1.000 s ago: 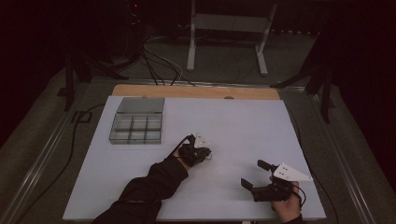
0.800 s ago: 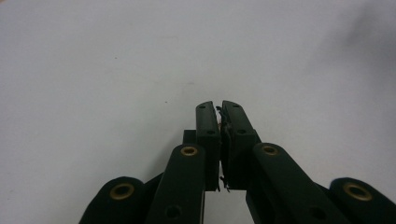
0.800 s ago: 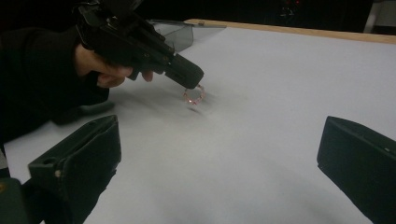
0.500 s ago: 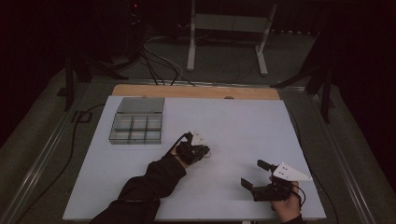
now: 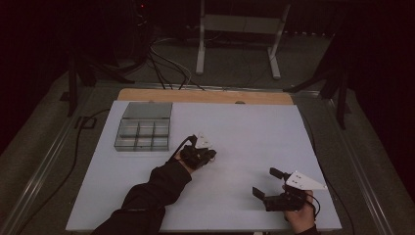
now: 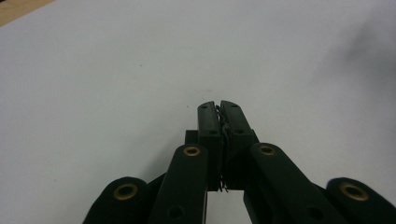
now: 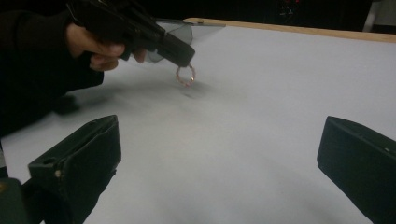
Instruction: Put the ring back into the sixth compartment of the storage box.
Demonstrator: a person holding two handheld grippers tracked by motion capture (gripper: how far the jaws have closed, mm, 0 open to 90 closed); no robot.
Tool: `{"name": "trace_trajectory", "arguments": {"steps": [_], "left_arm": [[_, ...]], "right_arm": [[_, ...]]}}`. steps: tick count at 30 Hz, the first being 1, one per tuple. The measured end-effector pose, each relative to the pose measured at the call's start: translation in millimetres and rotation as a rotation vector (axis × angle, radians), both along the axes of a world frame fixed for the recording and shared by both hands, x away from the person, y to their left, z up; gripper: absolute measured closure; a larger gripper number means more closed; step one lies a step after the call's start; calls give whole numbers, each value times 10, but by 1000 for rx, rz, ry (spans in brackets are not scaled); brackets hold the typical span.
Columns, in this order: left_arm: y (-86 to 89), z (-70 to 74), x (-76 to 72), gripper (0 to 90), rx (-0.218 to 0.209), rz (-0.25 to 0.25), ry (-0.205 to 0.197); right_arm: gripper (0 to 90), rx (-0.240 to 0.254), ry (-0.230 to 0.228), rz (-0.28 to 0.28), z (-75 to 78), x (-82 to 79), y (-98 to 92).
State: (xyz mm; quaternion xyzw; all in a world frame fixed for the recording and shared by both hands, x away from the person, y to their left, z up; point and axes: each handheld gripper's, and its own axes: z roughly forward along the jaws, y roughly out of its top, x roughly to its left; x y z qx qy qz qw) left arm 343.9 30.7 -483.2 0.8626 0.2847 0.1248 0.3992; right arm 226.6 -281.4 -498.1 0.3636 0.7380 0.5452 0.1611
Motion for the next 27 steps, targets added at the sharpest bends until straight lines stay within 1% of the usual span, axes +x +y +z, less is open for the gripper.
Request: {"name": "trace_trajectory", "arguments": {"steps": [2,4,10,16,22,26,27], "left_arm": [[9,10,2,899,-1,3,-3],[49,59,14,900,-10,8,-15],[128,130,31,899,-24,27,-29],[204,162,57,900,-24,40,-34],[302,220,83,900,-36,62,-43],[351,242,94,899,-43,73,-43],[397,259,107,900,-44,83,-47]], "right_arm": [[0,1,1,0,-1,2,-1],[0,3,0,-1,2,-3,0],[0,1,-2,-1,3,-5,3],[0,1,-2,-1,3,-3,4],[0,1,0,-2,2,-3,3],[0,1,0,-2,1,-3,2],[0,-1,0,-3,-1,1,2]]}}
